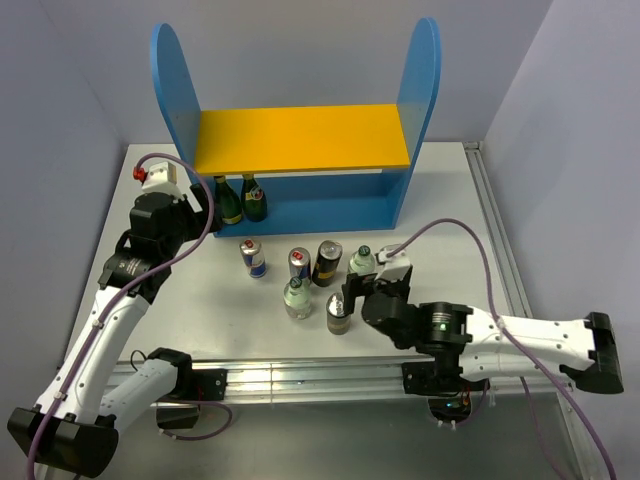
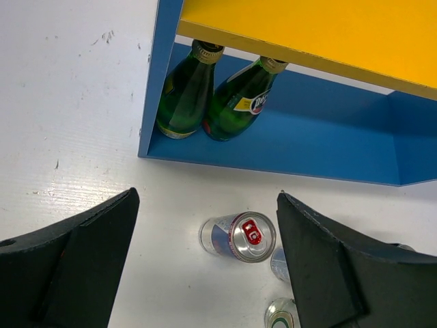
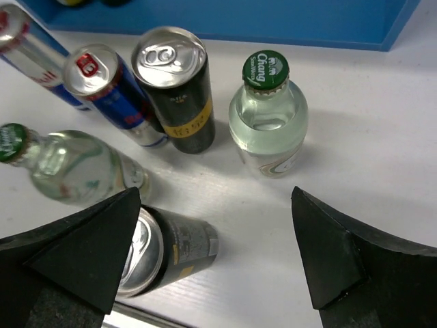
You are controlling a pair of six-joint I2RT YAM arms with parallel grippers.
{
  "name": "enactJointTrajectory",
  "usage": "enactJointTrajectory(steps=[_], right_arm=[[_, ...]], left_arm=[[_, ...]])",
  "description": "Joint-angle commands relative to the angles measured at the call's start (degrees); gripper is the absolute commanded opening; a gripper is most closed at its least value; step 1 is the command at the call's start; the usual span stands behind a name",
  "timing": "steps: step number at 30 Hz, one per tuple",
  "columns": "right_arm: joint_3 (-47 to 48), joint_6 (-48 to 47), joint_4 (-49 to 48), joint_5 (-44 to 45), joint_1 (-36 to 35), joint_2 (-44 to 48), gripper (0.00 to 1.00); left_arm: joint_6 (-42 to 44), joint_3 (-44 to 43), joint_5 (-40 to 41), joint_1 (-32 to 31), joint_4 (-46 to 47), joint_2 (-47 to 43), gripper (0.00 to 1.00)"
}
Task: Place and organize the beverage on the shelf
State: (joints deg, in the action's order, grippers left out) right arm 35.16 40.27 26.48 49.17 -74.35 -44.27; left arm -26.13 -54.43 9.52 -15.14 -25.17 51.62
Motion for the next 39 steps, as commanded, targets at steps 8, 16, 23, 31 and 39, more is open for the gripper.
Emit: enactJointTrajectory(steps=[8, 16, 23, 31, 39], right_arm=[[2.5, 1.9, -5.5, 15.2, -1.3, -11.3, 1.00], [1.8, 0.2, -13.8, 17.7, 3.3, -15.6, 1.00], [1.1, -5.5, -24.5, 14.4, 10.5, -18.3, 0.97], [1.9, -5.6, -27.9, 12.0, 15.9, -23.8, 0.94], [1.7, -4.1, -28.9, 13.2, 17.0, -26.4, 0.80]], left_arm=[[1.3, -0.8, 0.5, -0.2, 0.2, -0.8, 0.88], [1.5, -0.8, 0.0, -0.2, 0.3, -1.0, 0.86], [1.6, -0.8, -0.5, -0.2, 0.4, -0.7, 0.86], [1.6, -0.8, -0.6, -0.2, 0.4, -0.6, 0.86], [1.8, -0.8, -0.8, -0.2, 0.5, -0.8, 0.85]])
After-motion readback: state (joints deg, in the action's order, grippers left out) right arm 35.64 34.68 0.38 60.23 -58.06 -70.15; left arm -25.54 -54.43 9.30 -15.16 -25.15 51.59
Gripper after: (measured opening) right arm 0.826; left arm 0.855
